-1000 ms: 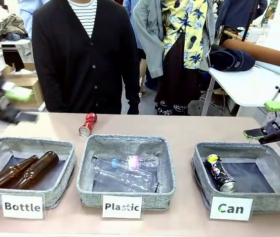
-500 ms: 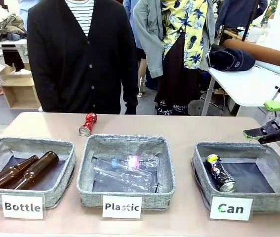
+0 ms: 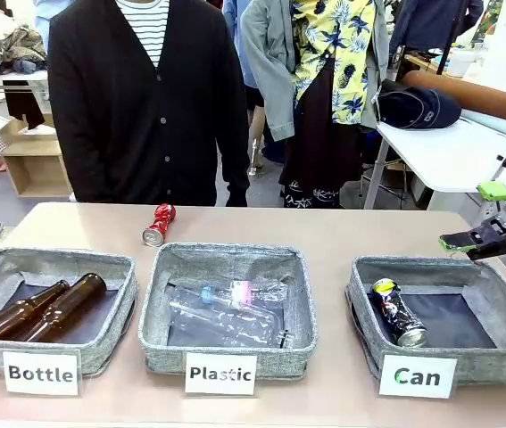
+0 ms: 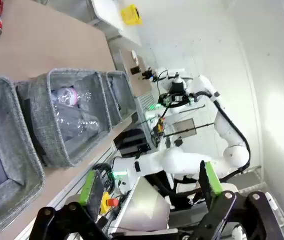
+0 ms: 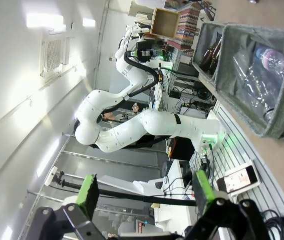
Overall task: Sort the can waste into the basket.
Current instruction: Pick up the can waste from the table and place it in the right Fabric basket.
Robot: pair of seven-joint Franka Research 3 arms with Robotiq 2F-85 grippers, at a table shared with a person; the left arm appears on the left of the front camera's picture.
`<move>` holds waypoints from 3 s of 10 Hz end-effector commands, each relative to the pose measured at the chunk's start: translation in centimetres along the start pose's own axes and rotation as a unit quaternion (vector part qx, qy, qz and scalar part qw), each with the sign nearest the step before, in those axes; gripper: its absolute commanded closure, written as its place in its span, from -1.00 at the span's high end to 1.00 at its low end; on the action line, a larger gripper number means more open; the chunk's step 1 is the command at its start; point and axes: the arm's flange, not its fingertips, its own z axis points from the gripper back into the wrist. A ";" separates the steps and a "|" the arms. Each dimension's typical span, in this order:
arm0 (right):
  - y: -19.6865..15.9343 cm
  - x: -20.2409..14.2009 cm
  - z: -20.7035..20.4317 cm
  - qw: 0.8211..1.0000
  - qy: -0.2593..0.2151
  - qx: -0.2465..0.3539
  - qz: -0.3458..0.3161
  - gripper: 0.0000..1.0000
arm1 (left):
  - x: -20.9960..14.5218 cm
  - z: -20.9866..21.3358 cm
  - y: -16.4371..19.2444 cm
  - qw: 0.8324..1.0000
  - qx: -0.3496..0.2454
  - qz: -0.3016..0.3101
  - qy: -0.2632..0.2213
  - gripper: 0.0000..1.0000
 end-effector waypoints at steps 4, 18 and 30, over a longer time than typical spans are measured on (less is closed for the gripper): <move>0.4 0.2 -0.2 1.000 -0.002 0.008 0.004 1.00 | 23.3 -7.2 -1.9 0.948 0.254 0.127 0.147 1.00; 0.4 0.2 -0.2 1.000 -0.002 0.008 0.004 1.00 | 22.8 -27.1 10.2 0.847 0.525 -0.035 0.077 1.00; 0.4 0.2 -0.2 1.000 -0.002 0.008 0.004 1.00 | 23.6 -31.4 17.9 0.808 0.576 -0.088 0.090 -0.15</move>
